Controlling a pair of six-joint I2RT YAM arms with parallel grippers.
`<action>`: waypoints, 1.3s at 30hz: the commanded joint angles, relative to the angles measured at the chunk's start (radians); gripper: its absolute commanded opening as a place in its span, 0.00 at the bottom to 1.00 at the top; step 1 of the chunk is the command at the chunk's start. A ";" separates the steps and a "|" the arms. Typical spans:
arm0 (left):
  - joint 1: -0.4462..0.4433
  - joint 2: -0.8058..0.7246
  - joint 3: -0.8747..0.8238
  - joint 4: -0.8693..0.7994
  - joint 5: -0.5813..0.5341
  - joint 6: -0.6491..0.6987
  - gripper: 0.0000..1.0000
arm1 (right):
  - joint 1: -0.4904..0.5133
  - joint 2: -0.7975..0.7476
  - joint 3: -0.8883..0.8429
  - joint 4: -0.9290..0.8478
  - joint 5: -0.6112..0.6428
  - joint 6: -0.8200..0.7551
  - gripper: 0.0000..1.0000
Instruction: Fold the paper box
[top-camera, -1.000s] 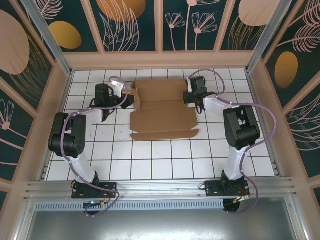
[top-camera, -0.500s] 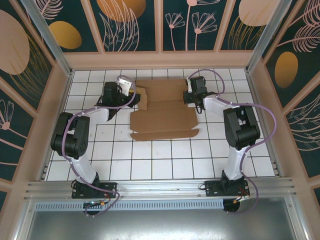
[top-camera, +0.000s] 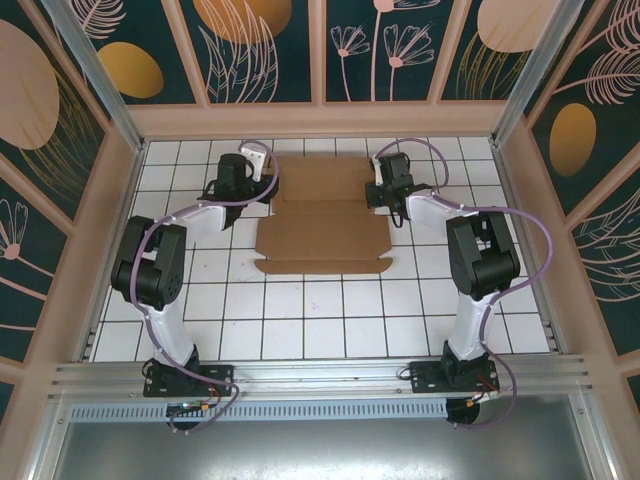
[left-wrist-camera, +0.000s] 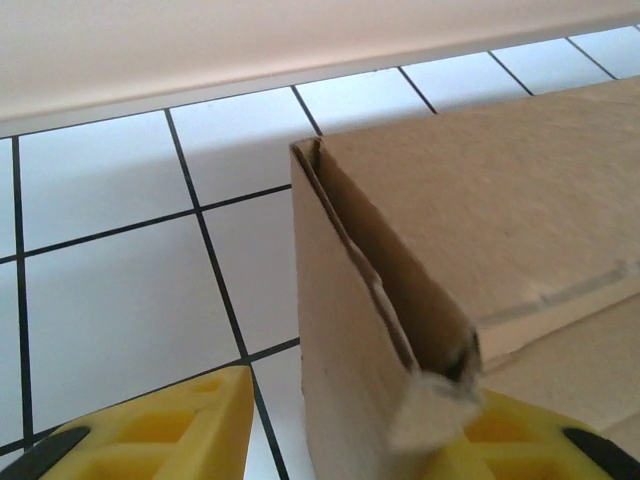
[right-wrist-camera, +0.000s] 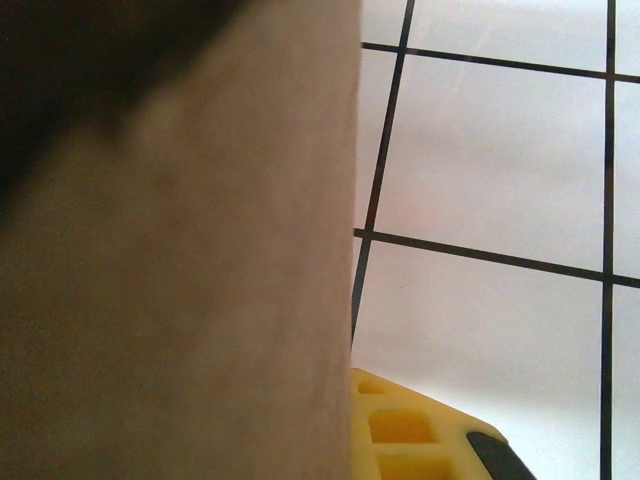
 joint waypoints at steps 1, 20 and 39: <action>-0.004 0.045 0.053 -0.065 -0.070 -0.031 0.44 | 0.020 -0.019 0.007 -0.064 -0.024 -0.040 0.00; -0.029 0.061 0.037 -0.117 -0.305 -0.105 0.03 | 0.028 -0.008 0.010 -0.063 0.018 -0.015 0.00; -0.119 0.037 0.013 -0.126 -0.653 -0.312 0.00 | 0.116 0.033 0.111 -0.145 0.411 0.205 0.00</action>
